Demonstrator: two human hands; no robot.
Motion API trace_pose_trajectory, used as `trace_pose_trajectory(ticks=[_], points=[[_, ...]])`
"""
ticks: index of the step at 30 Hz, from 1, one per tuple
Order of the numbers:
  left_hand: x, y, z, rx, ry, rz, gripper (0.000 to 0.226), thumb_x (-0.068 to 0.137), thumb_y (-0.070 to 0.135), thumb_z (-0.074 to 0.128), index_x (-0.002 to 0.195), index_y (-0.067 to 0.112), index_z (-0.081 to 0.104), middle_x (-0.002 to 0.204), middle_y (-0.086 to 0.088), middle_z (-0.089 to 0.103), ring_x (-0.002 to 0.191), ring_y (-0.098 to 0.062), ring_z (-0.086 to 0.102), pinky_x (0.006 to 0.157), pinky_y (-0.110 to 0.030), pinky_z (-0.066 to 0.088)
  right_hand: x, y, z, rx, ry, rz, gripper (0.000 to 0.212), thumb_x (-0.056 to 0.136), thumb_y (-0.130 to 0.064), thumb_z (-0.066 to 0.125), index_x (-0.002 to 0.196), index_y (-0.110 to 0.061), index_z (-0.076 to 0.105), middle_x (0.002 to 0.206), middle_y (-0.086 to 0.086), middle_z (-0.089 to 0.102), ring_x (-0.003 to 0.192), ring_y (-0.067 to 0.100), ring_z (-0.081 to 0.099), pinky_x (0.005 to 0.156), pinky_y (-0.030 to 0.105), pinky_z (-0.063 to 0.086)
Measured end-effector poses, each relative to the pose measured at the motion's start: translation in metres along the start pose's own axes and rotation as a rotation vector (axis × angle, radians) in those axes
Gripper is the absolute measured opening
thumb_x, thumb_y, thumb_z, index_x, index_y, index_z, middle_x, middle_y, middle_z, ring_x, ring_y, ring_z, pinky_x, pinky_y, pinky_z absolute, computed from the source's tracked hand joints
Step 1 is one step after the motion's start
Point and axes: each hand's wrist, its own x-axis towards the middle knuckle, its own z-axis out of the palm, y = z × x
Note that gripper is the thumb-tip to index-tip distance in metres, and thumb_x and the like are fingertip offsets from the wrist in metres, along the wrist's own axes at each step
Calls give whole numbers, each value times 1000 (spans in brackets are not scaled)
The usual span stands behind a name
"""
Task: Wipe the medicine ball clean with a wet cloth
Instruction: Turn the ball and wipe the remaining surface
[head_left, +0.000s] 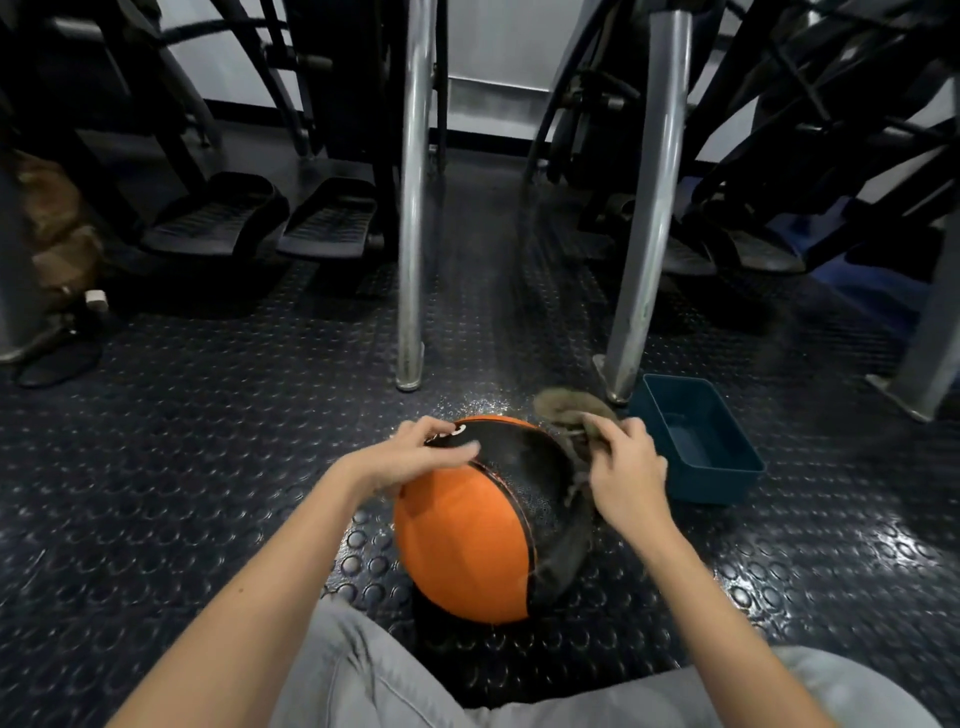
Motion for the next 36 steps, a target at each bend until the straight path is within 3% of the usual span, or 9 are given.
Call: trace_pose_trajectory(ticks=[6, 10, 14, 16, 19, 23, 28, 30, 36], points=[[14, 8, 64, 123, 490, 18, 62, 79, 74, 46, 128, 37, 39, 133, 2, 26, 129, -30, 28, 107, -53, 25, -60, -16, 38, -37, 138, -19, 43, 86, -12, 49, 128, -20, 57, 110, 10, 51, 99, 30, 50, 82, 41, 35], [18, -6, 44, 61, 326, 260, 57, 66, 75, 52, 114, 45, 50, 120, 12, 39, 124, -18, 41, 107, -43, 32, -66, 14, 35, -34, 146, -180, 50, 77, -22, 33, 116, -25, 64, 95, 4, 53, 88, 22, 48, 73, 35, 34], [21, -3, 27, 301, 272, 267, 50, 67, 79, 45, 111, 54, 49, 128, 18, 44, 131, -11, 29, 114, -46, 12, -31, 51, 21, -106, -99, 157, 44, 92, -12, 39, 130, -29, 55, 115, 4, 48, 116, 24, 42, 94, 39, 27], [21, 5, 26, 419, 345, 222, 42, 82, 70, 47, 119, 50, 52, 135, 14, 40, 132, -16, 23, 111, -44, 10, -22, 52, 13, -5, -51, 212, 42, 94, -7, 41, 131, -22, 54, 113, 6, 47, 115, 26, 42, 96, 41, 28], [18, 24, 51, 355, 541, 227, 33, 95, 45, 47, 125, 35, 55, 131, 3, 44, 126, -22, 36, 106, -37, 25, -18, 17, 5, 162, 101, -5, 39, 92, -4, 45, 125, -19, 59, 107, 2, 47, 108, 24, 45, 91, 38, 31], [21, 13, 82, 394, 727, 326, 31, 96, 32, 46, 125, 28, 53, 131, 6, 50, 122, -17, 44, 105, -31, 26, -36, -3, 28, 51, 34, -211, 49, 91, -5, 44, 129, -36, 53, 111, -4, 41, 106, 16, 38, 88, 32, 23], [21, 7, 69, 356, 666, 403, 26, 98, 34, 44, 120, 29, 56, 127, 11, 52, 118, -13, 46, 101, -27, 25, -27, 64, 29, -104, -158, 289, 48, 92, -7, 41, 132, -31, 51, 120, 4, 45, 120, 25, 41, 99, 40, 27], [21, 1, 61, 318, 629, 430, 24, 97, 33, 47, 118, 29, 58, 125, 12, 52, 116, -12, 48, 97, -27, 29, -21, 65, 18, 0, -62, 340, 45, 93, -5, 41, 132, -23, 53, 118, 9, 46, 118, 29, 43, 101, 44, 28], [17, -13, 46, 147, 527, 497, 17, 93, 30, 56, 107, 37, 62, 115, 26, 51, 110, 1, 48, 91, -20, 34, -22, -13, 23, 201, 181, -262, 50, 83, -2, 40, 125, -24, 59, 105, 1, 46, 98, 18, 43, 84, 36, 31]])
